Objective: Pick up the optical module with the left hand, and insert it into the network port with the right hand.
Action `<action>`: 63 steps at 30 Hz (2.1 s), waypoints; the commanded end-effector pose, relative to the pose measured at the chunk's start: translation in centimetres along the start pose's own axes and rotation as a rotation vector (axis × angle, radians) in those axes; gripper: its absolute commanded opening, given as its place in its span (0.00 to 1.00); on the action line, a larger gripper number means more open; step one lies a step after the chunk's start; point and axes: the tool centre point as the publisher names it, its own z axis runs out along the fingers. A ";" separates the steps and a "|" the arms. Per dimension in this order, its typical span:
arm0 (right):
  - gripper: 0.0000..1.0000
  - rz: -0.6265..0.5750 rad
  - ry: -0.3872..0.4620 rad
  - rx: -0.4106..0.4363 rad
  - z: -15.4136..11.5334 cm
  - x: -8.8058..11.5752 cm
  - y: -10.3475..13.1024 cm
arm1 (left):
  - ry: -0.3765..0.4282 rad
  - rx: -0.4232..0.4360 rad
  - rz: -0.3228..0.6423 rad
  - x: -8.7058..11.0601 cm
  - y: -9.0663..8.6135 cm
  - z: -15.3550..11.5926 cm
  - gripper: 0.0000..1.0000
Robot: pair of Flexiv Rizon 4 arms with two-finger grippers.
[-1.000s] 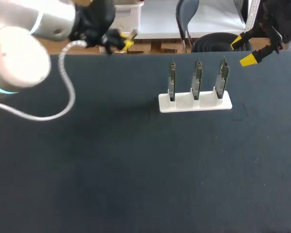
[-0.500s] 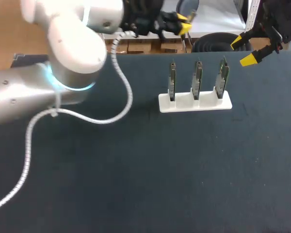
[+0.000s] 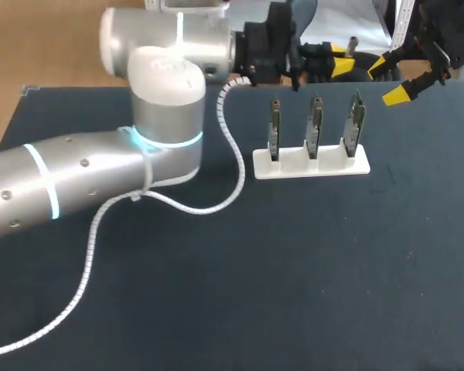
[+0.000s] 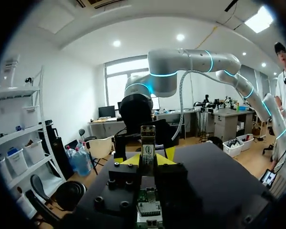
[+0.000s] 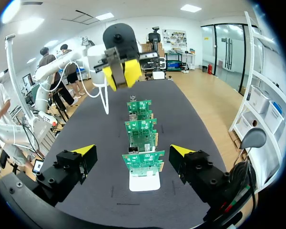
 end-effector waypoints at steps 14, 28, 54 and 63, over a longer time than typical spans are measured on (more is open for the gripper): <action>1.00 0.000 0.000 0.004 0.0 0.0 0.2 | -0.085 0.039 -0.015 1.3 0.1 4.9 0.00; 1.00 0.000 0.000 0.004 0.0 0.0 0.2 | -0.058 0.003 -0.050 2.0 0.2 4.6 0.00; 1.00 0.000 0.000 0.004 0.0 0.0 0.2 | -0.046 -0.040 -0.117 2.5 -1.0 3.3 0.00; 1.00 0.000 0.000 0.004 0.0 0.0 0.2 | -0.036 -0.038 -0.137 2.7 -1.4 3.1 0.00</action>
